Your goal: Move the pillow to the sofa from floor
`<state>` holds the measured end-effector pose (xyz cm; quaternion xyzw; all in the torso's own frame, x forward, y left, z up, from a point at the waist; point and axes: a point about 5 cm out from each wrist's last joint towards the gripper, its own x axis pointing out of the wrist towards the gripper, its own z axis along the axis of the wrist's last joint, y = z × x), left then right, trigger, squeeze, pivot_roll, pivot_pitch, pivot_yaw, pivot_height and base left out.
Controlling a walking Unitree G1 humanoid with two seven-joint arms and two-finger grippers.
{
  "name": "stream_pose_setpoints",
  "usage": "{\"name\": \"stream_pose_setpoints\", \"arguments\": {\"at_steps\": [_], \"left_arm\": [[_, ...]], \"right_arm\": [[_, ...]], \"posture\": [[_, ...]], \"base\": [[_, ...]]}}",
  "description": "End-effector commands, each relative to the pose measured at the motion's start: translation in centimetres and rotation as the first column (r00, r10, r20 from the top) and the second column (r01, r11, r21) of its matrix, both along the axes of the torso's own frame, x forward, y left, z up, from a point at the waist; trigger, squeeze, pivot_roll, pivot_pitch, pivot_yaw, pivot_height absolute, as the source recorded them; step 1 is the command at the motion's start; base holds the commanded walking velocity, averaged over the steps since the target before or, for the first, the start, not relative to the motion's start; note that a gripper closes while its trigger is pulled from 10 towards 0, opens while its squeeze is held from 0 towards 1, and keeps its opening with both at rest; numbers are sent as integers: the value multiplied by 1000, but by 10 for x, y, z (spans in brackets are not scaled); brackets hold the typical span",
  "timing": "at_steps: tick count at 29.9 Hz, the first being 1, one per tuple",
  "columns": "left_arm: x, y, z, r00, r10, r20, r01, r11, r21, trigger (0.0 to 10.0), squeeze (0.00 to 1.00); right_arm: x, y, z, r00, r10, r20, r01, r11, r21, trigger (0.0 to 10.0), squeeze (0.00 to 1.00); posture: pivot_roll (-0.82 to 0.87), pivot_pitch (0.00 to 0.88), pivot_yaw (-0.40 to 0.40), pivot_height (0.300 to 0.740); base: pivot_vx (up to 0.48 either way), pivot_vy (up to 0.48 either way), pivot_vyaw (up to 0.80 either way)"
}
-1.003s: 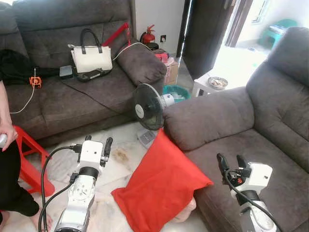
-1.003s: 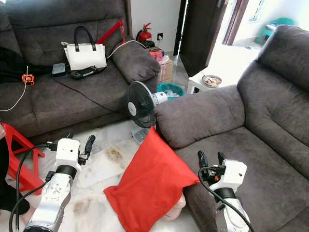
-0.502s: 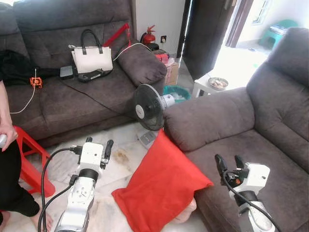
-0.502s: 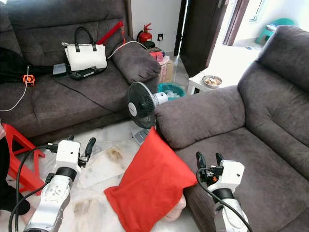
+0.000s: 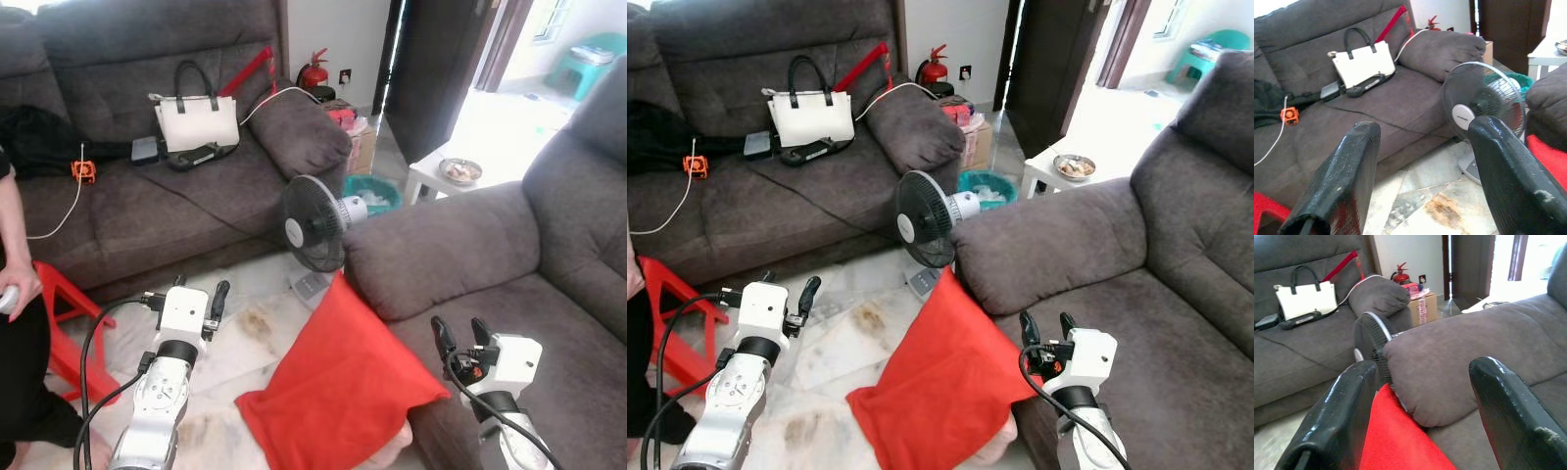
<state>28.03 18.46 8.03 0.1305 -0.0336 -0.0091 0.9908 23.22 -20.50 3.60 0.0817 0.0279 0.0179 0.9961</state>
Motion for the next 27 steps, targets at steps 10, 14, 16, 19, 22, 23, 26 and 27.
{"name": "stream_pose_setpoints", "arguments": {"at_steps": [10, 14, 16, 19, 22, 23, 26, 27], "left_arm": [[-1, -1, 2, 1000, -3, -6, 3, 1000, 0, 10000, 0], [0, -2, 3, 1000, -3, -4, 3, 1000, 2, 10000, 0], [0, -3, 2, 1000, -11, -8, 12, 1000, 10, 10000, 0], [0, -4, 2, 1000, -21, -11, 21, 1000, 13, 10000, 0], [0, -6, 1, 1000, -22, -11, 23, 1000, 12, 10000, 0], [-1, -6, 2, 1000, -24, -11, 24, 1000, 12, 10000, 0], [-1, -6, 1, 1000, -27, -11, 27, 1000, 13, 10000, 0], [-1, -6, 1, 1000, -28, -11, 28, 1000, 13, 10000, 0]], "right_arm": [[-1, -1, 0, 1000, -1, -18, 1, 1000, -14, 10000, 0], [-1, -2, 0, 1000, -2, -20, 1, 1000, -17, 10000, 0], [-1, -3, 0, 1000, -4, -20, 3, 1000, -19, 10000, 0], [-1, -3, 0, 1000, -4, -21, 3, 1000, -21, 10000, 0], [-1, -4, 1, 1000, 0, -23, 0, 1000, -24, 10000, 0], [0, -4, 1, 1000, 2, -23, -2, 1000, -23, 10000, 0], [0, -4, 1, 1000, 5, -22, -5, 1000, -23, 10000, 0], [0, -4, 1, 1000, 5, -22, -5, 1000, -23, 10000, 0]], "posture": [[65, 0, -22, 740], [62, 0, -22, 740], [63, 0, -25, 740], [64, 0, -27, 740], [68, 0, -30, 740], [69, 0, -30, 740], [73, 0, -32, 740], [73, 0, -32, 740]], "base": [[313, 0, 0], [322, 0, 0], [150, 0, 0], [0, 0, 0], [0, 0, 0], [0, 0, 0], [0, 0, 0], [0, 0, 0]]}}
